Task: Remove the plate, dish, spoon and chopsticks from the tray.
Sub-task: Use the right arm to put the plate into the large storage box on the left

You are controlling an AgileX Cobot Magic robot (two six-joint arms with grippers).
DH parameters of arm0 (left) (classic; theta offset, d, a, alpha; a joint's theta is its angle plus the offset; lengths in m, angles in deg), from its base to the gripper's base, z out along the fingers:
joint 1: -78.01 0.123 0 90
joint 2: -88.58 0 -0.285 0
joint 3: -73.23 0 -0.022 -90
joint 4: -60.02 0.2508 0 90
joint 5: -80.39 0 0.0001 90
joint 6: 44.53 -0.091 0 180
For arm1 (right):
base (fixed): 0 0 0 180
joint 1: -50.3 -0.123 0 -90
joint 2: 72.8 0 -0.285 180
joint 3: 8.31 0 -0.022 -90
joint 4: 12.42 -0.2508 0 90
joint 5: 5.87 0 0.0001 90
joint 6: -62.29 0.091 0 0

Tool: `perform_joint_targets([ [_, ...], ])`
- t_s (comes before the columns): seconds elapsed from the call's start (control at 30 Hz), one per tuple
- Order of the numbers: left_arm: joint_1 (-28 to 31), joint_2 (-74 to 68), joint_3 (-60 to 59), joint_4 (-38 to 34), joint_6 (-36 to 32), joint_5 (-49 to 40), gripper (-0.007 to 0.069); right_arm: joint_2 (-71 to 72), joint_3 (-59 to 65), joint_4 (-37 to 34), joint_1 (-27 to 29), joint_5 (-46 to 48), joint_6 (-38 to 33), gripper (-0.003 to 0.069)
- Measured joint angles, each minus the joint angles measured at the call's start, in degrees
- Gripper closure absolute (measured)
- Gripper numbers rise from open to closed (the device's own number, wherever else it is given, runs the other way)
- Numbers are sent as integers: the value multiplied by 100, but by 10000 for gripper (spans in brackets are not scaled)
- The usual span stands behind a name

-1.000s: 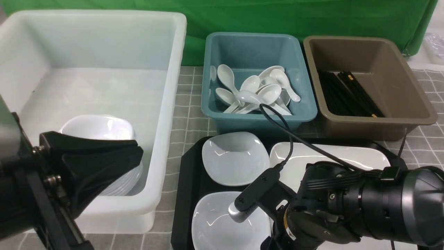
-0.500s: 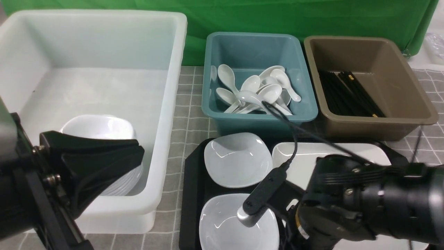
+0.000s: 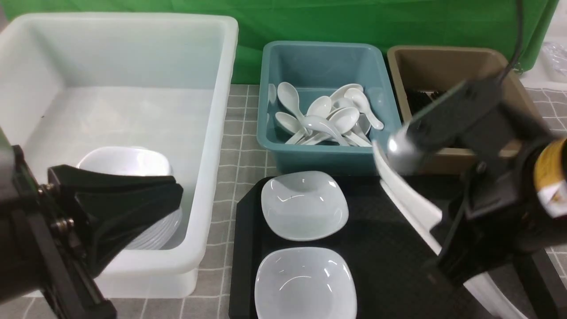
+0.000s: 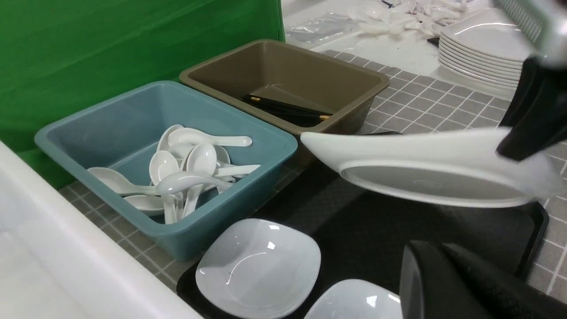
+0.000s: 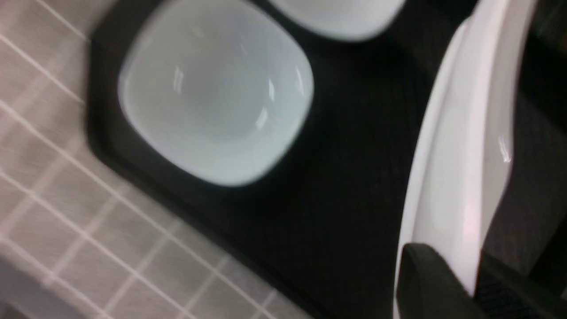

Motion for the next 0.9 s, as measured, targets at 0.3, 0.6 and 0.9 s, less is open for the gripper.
perform_joint_targets([
  [0.3,0,819,686,3301,3291,-894,611,-421,-1839,-24,-516,29,-1095,592],
  [0.6,0,1387,685,3928,3911,-1695,611,-1496,-3244,-16,-516,-324,-1705,592],
  [0.9,0,1513,685,4292,4199,-2510,611,-2962,-5381,-295,-521,-358,-2928,592],
])
